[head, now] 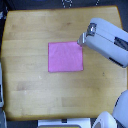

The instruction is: Folding a cloth

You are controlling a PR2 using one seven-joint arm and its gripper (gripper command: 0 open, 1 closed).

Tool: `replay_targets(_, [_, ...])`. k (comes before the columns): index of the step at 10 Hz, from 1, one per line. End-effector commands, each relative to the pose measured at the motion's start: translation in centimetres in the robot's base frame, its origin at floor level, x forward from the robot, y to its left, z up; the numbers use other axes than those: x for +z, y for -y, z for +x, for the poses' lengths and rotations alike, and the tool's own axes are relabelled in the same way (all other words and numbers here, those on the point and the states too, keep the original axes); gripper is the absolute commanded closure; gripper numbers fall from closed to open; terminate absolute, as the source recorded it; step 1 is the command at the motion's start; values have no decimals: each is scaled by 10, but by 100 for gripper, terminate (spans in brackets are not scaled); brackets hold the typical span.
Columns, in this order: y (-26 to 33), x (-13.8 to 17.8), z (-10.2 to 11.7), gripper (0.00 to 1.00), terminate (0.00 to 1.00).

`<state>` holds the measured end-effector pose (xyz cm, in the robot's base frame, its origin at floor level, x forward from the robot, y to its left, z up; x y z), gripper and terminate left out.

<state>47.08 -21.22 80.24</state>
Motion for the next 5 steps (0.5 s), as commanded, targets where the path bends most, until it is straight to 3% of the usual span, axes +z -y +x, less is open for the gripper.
replay_targets(1, [-28,-50,0,0,0])
replay_targets(2, [-35,-58,-6,0,0])
replay_targets(5, [-48,-69,4,0,0])
